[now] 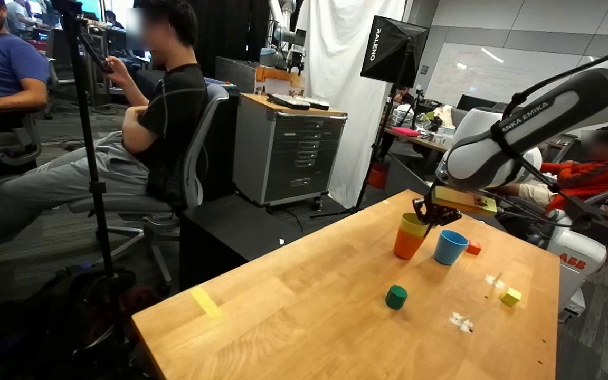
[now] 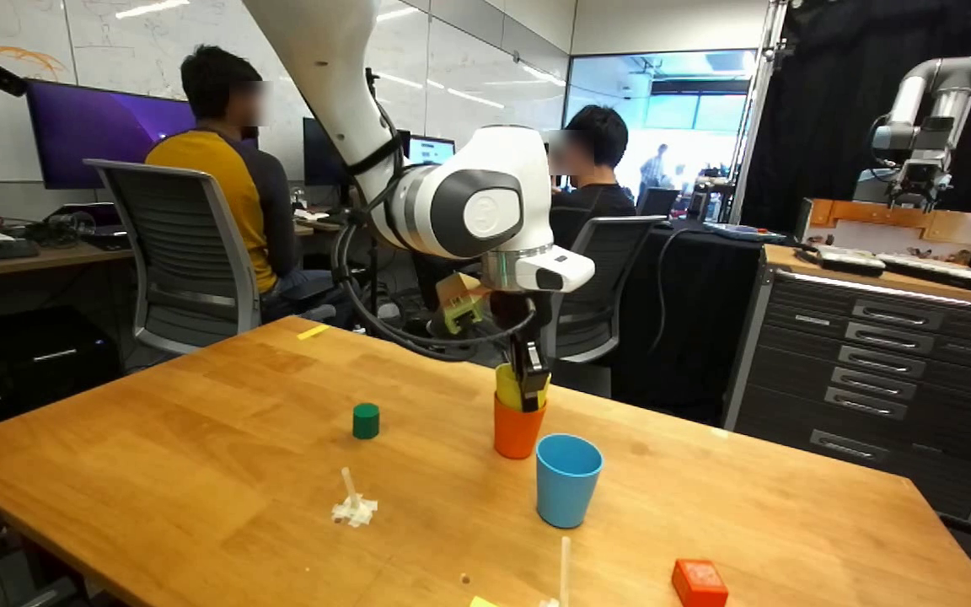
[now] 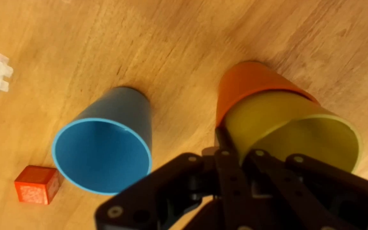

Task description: Stack the cups

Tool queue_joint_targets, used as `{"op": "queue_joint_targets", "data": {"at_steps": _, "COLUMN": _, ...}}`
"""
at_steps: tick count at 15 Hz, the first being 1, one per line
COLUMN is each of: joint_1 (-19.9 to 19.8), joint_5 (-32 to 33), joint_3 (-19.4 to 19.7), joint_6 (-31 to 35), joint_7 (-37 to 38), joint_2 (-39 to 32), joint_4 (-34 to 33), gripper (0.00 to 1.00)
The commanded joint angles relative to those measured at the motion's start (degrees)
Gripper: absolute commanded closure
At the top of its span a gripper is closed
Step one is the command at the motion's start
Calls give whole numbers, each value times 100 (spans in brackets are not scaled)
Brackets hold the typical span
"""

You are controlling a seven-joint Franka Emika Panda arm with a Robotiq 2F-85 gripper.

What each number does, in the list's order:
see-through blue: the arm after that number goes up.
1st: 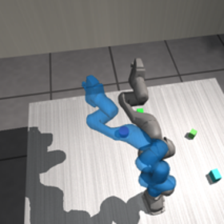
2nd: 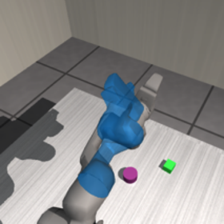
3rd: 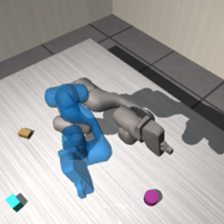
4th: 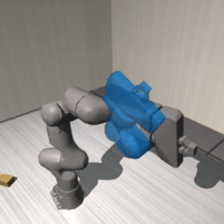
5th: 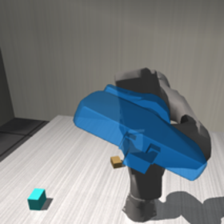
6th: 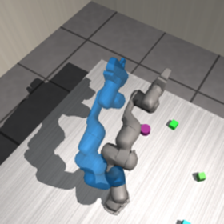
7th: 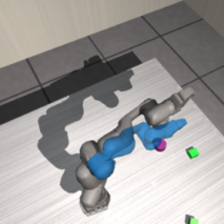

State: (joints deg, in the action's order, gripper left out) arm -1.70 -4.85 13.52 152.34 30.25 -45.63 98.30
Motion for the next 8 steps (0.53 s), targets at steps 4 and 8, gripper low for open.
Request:
{"op": "queue_joint_targets", "data": {"at_steps": 4, "joint_1": 32, "joint_5": -55, "joint_3": 93, "joint_6": -156, "joint_7": 1, "joint_2": -220, "joint_4": -404, "gripper": 72}}
{"op": "queue_joint_targets", "data": {"at_steps": 8, "joint_1": 25, "joint_5": -68, "joint_3": 65, "joint_6": -171, "joint_7": -23, "joint_2": -225, "joint_4": -438, "gripper": 45}}
